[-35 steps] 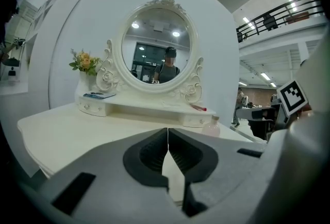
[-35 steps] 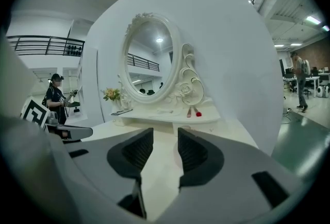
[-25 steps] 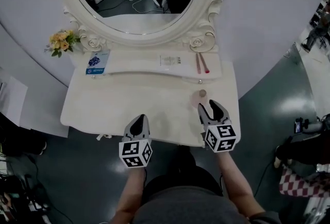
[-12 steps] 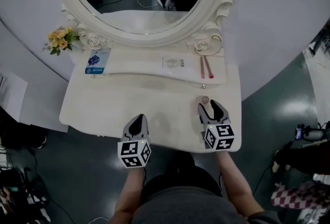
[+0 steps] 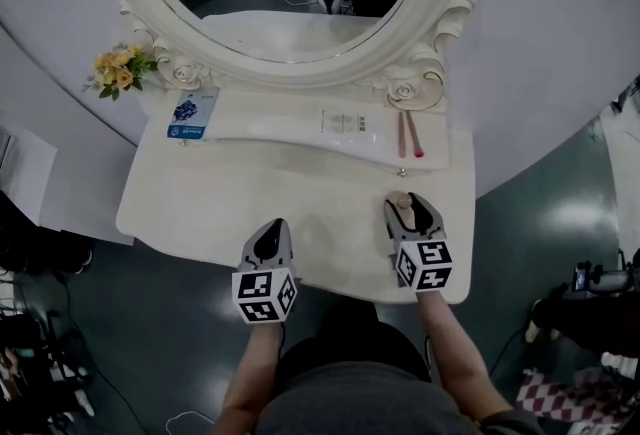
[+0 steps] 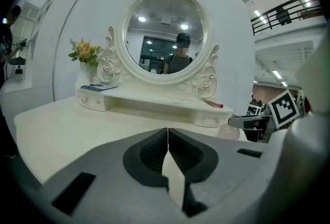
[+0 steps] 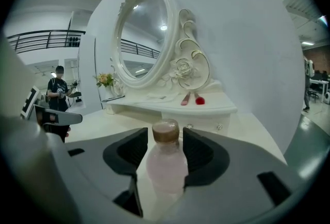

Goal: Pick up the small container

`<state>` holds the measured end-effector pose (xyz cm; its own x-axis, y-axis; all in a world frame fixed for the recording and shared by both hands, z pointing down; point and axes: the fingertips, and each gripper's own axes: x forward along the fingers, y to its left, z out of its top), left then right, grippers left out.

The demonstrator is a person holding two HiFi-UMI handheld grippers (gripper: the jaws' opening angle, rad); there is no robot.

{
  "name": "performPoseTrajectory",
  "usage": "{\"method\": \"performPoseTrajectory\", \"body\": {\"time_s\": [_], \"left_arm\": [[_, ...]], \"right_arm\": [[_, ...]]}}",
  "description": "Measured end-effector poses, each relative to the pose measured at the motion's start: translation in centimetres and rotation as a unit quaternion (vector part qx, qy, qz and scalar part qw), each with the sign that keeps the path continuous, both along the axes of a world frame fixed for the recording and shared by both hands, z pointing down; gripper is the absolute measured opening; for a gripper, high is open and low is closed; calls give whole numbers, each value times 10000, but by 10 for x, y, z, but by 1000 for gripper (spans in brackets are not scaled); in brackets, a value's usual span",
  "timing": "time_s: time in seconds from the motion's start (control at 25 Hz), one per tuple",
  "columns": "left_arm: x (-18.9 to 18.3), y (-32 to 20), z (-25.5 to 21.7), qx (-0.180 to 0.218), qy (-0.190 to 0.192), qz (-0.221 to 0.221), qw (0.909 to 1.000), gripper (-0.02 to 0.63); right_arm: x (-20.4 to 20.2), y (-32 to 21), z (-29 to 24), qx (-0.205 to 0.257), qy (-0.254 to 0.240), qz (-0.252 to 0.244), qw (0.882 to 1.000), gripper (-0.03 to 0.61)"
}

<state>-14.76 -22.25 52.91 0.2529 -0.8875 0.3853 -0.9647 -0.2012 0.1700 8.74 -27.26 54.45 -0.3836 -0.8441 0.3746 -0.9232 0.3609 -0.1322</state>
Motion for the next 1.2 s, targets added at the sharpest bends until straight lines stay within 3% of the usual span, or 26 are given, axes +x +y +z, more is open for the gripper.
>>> {"method": "performPoseTrajectory", "body": {"time_s": [1.2], "left_arm": [[11,-12,10,-163,-49,-73,9998,8]], "right_arm": [[-4,-11,1,360,393,-127,9985,144]]}}
